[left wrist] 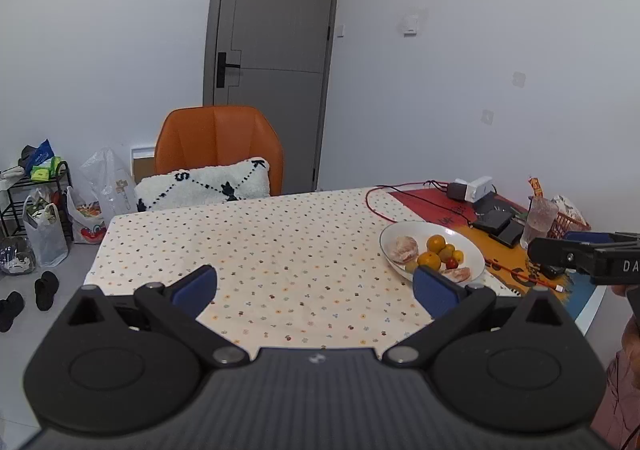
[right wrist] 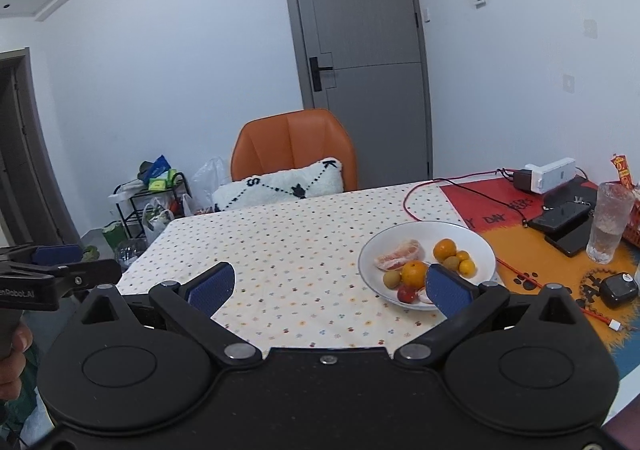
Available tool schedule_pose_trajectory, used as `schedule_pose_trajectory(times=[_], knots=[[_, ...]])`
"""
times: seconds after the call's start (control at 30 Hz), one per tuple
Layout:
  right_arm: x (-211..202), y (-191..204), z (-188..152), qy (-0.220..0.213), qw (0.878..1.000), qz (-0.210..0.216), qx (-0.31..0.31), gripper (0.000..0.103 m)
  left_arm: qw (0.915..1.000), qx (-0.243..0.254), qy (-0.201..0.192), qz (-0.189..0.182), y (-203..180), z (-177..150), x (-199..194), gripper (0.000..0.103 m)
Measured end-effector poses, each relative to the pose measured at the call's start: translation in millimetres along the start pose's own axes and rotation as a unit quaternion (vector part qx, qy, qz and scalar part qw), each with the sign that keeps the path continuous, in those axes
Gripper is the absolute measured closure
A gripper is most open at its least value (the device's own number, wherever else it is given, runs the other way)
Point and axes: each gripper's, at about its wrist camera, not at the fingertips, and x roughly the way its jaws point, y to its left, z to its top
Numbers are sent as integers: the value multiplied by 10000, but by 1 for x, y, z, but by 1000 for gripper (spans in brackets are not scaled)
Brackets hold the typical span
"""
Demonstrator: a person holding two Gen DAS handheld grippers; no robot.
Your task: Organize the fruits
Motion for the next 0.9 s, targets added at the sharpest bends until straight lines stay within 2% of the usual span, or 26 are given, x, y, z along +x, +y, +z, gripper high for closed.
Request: schedule_pose_trajectory(times=[0.2,0.47,0.6,0.8,0.9], knots=[[-13,12,1,17,9999,62,-104,0,9998,-97,-175,20,8,-2,-20,0],[-31,29,-6,-80,9996,114,-229,0,9997,-4,-150,214,16,-17,-37,0],[-35,32,-12,-121,9993,184,-298,0,9996,68,-98,273,16,-24,-35,0],[-27,31,-17,41,9985,539,-37,0,9996,-6,-24,289,21,-28,-27,0],[-21,34,-20,96,9992,379,-103,0,9996,-33,6,287,25,-30,-26,0]])
